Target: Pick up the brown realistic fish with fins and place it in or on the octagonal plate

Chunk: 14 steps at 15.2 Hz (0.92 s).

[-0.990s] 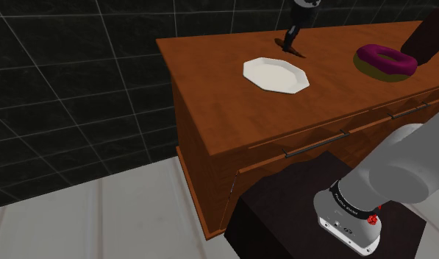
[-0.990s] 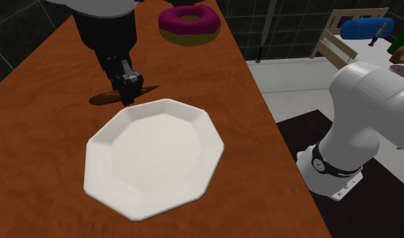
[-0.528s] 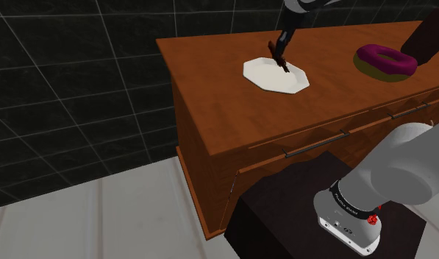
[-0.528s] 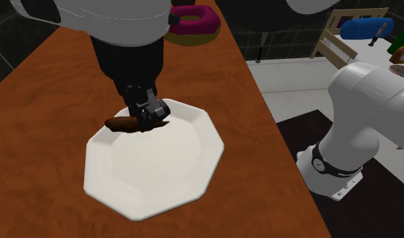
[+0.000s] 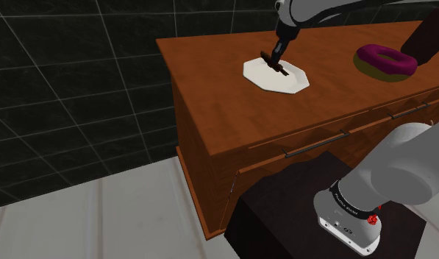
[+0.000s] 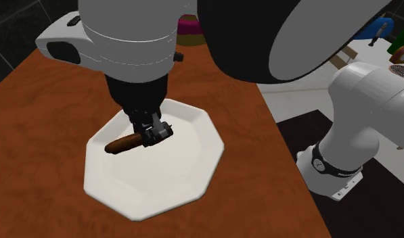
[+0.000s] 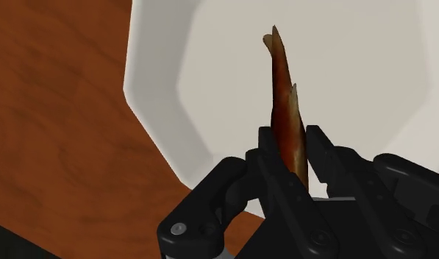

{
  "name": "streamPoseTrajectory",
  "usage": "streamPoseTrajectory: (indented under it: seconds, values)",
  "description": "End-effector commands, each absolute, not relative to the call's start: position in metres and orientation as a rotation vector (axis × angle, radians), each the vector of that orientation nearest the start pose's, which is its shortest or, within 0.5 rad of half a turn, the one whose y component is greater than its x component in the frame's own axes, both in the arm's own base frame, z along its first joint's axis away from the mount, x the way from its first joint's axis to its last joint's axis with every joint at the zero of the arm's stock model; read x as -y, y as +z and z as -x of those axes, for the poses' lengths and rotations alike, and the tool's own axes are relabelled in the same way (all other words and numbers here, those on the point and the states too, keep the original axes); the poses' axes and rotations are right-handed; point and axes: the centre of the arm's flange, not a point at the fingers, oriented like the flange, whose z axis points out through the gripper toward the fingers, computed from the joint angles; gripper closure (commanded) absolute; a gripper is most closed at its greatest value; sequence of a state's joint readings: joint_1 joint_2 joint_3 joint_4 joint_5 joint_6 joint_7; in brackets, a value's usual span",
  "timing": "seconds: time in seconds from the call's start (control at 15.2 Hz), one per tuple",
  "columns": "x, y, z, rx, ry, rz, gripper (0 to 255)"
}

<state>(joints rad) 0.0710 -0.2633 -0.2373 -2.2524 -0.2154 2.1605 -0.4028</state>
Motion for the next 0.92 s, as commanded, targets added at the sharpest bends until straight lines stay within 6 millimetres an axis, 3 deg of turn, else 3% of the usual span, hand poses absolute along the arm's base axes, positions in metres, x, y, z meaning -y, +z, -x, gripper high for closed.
streamPoseTrajectory:
  seconds: [0.0, 0.2, 0.73, 0.79, 0.86]
  values:
    - [0.097, 0.471, -0.476, 0.56, -0.182, 3.254, 255]
    - [0.097, 0.452, -0.476, 0.56, -0.182, 3.254, 255]
    - [0.097, 0.452, -0.476, 0.56, -0.182, 3.254, 255]
    - [0.097, 0.452, -0.475, 0.56, -0.182, 3.254, 0]
    - [0.096, 0.453, -0.475, 0.56, -0.182, 3.254, 0]
